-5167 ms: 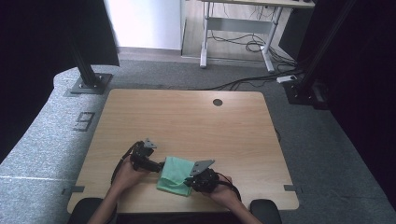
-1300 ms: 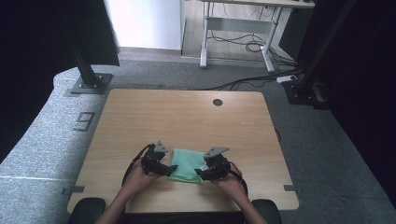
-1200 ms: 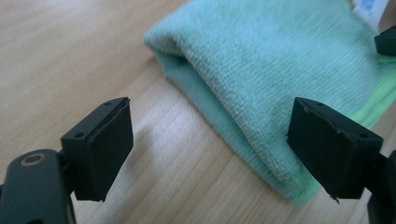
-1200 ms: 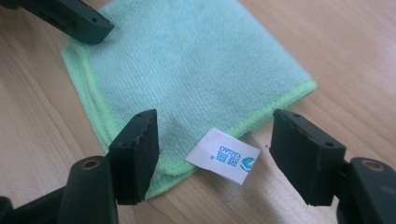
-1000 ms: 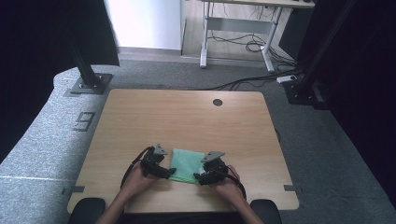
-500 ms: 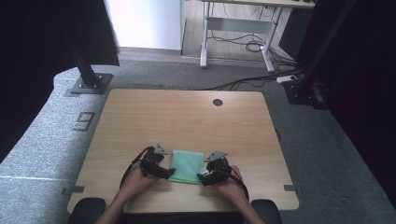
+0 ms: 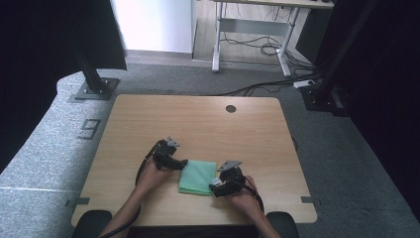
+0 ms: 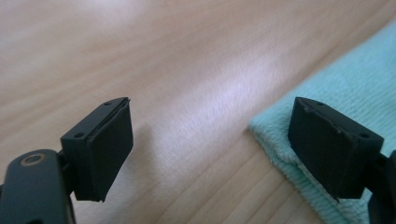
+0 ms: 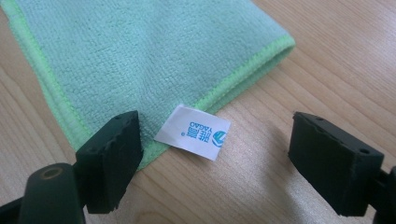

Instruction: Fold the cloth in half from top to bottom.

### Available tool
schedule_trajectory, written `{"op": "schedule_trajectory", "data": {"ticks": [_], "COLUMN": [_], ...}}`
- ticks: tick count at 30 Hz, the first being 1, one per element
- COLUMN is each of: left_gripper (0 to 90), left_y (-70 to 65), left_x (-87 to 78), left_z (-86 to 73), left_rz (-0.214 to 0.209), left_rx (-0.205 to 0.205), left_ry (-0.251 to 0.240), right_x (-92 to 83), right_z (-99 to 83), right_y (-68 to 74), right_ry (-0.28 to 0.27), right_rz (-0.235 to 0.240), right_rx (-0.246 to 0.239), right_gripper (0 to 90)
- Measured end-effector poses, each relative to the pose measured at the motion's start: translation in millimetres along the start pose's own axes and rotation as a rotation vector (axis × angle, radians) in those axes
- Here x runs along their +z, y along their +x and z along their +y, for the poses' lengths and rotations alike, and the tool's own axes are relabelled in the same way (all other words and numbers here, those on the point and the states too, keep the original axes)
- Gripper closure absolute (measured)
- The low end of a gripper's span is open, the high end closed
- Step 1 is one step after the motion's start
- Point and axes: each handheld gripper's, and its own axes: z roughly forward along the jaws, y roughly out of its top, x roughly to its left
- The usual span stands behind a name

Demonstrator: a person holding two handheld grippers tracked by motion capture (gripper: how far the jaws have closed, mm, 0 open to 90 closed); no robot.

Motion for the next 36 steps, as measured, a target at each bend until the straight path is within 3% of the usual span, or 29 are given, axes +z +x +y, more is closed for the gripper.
{"op": "schedule_trajectory", "data": {"ticks": [2, 4, 6, 7, 14, 21, 27, 30, 32, 36], "left_gripper": [14.9, 15.1, 15.0, 14.9, 14.7, 14.8, 14.6, 13.7, 11.4, 7.0], "left_y": [-0.5, -8.0, -11.8, -17.8, -34.8, -44.8, -47.1, -45.3, -42.9, -37.5], "left_x": [-1.1, -9.5, -13.1, -19.9, -34.5, -41.7, -44.6, -41.4, -39.3, -34.7], "left_z": [-0.2, 0.2, -0.6, -4.8, -28.0, -43.9, -51.0, -51.5, -51.3, -48.7], "left_rz": [0.004, 0.032, 0.03, 0.014, -0.026, -0.044, -0.041, -0.045, -0.048, -0.054], "left_rx": [0.001, 0.051, 0.066, 0.091, 0.125, 0.119, 0.102, 0.092, 0.093, 0.075], "left_ry": [-0.002, -0.003, -0.004, 0.0, 0.029, 0.023, 0.004, 0.003, 0.002, 0.004], "right_x": [0.0, 0.4, 0.3, 0.3, 0.9, 0.5, -8.1, -1.6, 0.9, 2.7], "right_z": [0.0, 0.0, 0.0, 0.1, 0.2, -1.2, 1.8, 2.2, 2.1, 3.0], "right_y": [-0.2, -0.9, -1.0, -1.0, -2.2, -5.2, -2.7, 3.6, 4.1, 2.8], "right_ry": [0.001, 0.002, 0.003, 0.003, 0.007, -0.001, -0.069, -0.029, -0.025, -0.02], "right_rz": [0.003, 0.005, 0.005, 0.004, 0.009, 0.024, 0.063, 0.014, 0.004, -0.058], "right_rx": [0.001, 0.005, 0.006, 0.005, 0.015, 0.046, 0.092, 0.043, 0.047, 0.005], "right_gripper": [16.8, 16.5, 16.4, 16.5, 15.5, 16.1, 15.1, 14.6, 14.4, 13.7]}}
